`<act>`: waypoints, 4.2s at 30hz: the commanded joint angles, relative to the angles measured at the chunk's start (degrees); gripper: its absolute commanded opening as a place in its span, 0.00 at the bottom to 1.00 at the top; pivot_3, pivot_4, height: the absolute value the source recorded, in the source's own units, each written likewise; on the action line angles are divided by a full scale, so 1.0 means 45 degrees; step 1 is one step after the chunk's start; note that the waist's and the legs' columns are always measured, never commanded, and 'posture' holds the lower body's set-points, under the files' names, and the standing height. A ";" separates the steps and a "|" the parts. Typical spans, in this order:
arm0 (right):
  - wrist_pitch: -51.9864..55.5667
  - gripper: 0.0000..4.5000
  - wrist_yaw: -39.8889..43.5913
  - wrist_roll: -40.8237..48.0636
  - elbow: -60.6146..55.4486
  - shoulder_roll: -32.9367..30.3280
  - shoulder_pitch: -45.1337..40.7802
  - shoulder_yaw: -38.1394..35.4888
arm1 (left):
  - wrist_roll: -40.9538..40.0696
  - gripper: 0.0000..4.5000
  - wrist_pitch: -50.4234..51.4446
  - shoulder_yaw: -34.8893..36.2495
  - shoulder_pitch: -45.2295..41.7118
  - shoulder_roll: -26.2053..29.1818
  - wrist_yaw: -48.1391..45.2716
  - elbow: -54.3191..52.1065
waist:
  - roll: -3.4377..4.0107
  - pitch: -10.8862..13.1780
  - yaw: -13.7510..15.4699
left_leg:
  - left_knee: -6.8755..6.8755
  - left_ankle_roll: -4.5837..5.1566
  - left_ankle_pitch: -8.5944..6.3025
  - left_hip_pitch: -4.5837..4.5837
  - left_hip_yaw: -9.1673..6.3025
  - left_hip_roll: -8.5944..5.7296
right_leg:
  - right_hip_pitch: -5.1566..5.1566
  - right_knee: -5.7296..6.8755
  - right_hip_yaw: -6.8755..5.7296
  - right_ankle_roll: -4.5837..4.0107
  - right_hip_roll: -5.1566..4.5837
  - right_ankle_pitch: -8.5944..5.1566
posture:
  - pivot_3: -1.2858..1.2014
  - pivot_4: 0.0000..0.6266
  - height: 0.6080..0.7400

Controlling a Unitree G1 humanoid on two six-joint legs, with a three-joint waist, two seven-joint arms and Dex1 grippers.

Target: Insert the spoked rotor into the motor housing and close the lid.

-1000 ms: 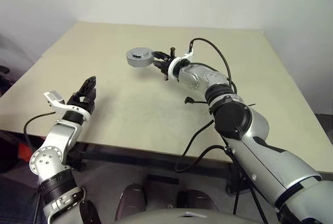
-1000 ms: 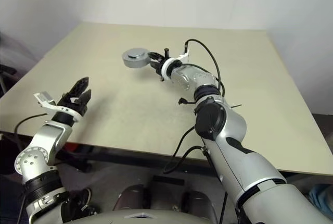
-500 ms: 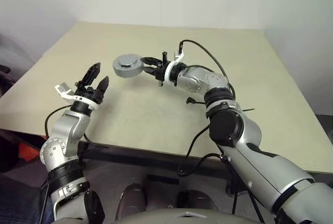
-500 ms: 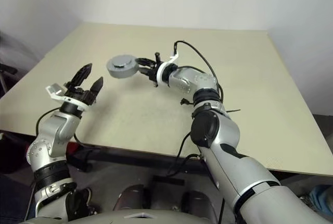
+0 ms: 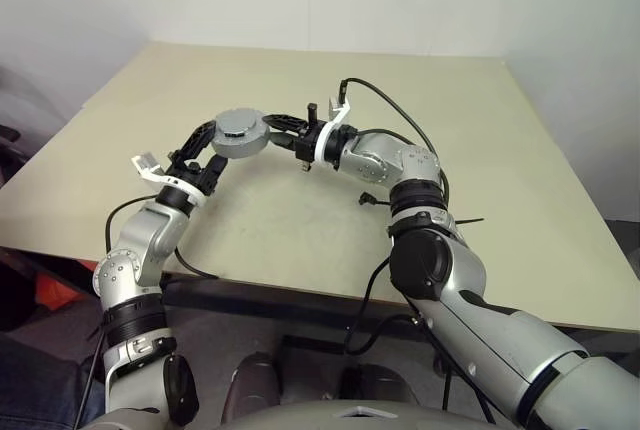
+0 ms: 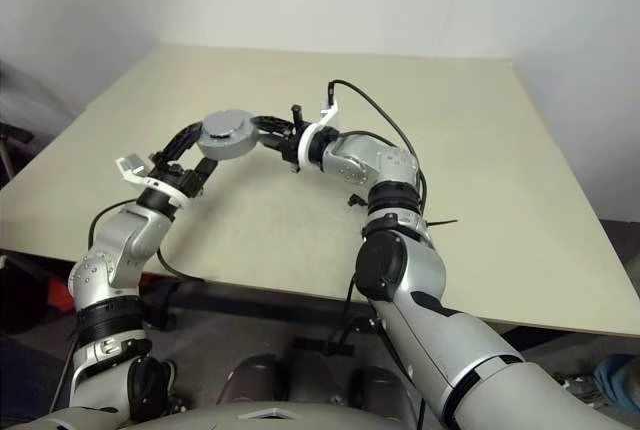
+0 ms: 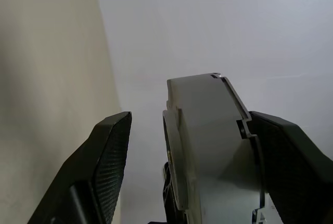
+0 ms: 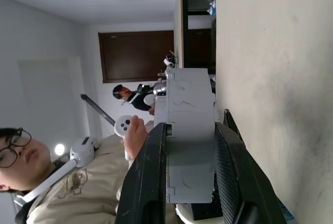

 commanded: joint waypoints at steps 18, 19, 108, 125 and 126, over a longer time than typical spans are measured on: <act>-0.0401 0.23 0.0695 0.0597 -0.0360 -0.0063 -0.0203 0.0581 | -0.0061 0.83 -0.0049 -0.0395 -0.0666 -0.0053 -0.0867 -0.0287 | 0.0000 0.0000 -0.0024 | 0.0000 -0.0003 0.0002 -0.0001 -0.0004 -0.0003 | 0.0003 0.0000 0.0001 -0.0014 0.0000 0.0013 | 0.52 0.00 1.00; -0.0417 0.23 0.0710 0.0598 -0.0372 -0.0064 -0.0192 0.0608 | -0.0009 0.83 -0.0068 -0.0408 -0.0725 -0.0060 -0.0904 -0.0221 | 0.0000 0.0000 -0.0024 | 0.0000 -0.0003 0.0002 -0.0001 -0.0004 -0.0003 | 0.0003 0.0000 0.0001 -0.0014 0.0000 0.0013 | 0.52 0.00 1.00; -0.2929 0.76 0.1435 -0.0310 -0.0517 -0.0649 0.0246 0.2128 | 0.4877 0.50 -0.4008 0.2497 -0.0071 0.0100 0.0343 0.1662 | -0.0090 0.0000 -0.0049 | 0.0010 -0.0009 0.0007 0.0099 -0.0029 -0.0003 | 0.0126 -0.0004 0.0000 -0.0008 0.0004 0.0028 | 0.52 0.00 1.00; -0.3000 0.77 0.1441 -0.0398 -0.0402 -0.0609 0.0178 0.2220 | 0.5359 0.82 -0.3752 0.2476 0.0012 0.0105 0.0179 0.1429 | -0.0099 -0.0002 -0.0048 | 0.0009 -0.0009 0.0007 0.0105 -0.0030 -0.0002 | 0.0132 -0.0004 0.0000 -0.0043 0.0004 0.0047 | 0.52 0.00 1.00; -0.2992 0.77 0.1433 -0.0404 -0.0390 -0.0608 0.0177 0.2226 | 0.5360 0.89 -0.3745 0.2496 0.0045 0.0078 0.0254 0.1425 | -0.0099 -0.0002 -0.0048 | 0.0009 -0.0009 0.0007 0.0108 -0.0030 -0.0003 | 0.0134 -0.0004 0.0000 -0.0042 0.0004 0.0047 | 0.52 0.00 1.00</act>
